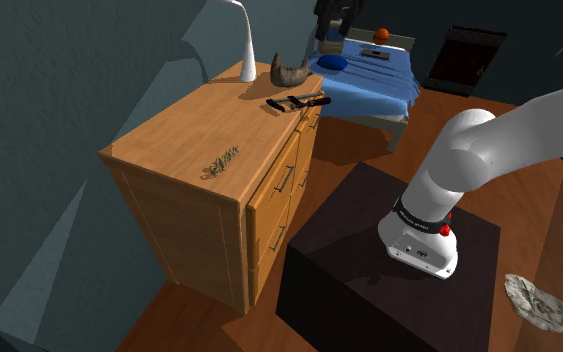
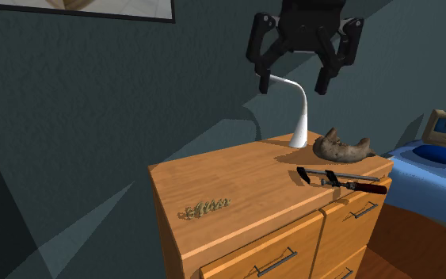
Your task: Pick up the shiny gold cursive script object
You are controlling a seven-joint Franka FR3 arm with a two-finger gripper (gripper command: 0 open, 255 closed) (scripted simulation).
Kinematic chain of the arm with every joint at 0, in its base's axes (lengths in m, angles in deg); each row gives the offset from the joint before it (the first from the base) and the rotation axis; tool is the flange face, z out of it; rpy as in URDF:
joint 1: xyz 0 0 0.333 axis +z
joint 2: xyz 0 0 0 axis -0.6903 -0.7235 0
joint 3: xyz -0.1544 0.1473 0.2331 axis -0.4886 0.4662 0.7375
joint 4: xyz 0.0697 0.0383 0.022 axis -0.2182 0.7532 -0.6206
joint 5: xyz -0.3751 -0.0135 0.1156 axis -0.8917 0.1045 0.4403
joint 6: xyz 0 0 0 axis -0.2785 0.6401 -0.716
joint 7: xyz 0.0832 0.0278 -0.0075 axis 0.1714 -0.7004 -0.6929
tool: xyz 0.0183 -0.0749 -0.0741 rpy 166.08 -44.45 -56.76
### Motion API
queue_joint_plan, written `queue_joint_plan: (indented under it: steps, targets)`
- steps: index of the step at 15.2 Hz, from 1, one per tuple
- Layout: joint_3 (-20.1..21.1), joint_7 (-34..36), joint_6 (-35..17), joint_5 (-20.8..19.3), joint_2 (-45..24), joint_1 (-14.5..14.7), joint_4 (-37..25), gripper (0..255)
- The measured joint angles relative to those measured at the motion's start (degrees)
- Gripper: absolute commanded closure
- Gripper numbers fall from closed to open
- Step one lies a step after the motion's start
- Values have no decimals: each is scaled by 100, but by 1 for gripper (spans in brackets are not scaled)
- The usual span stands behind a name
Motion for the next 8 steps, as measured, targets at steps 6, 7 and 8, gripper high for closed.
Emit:
queue_joint_plan:
  steps: [6, 7, 8]
  targets:
    - [399, 763, -664, 155, -343, -125, 363, 0]
    - [484, 937, -858, 176, -509, -168, 401, 0]
    - [582, 1129, -1027, 203, -629, -201, 459, 0]
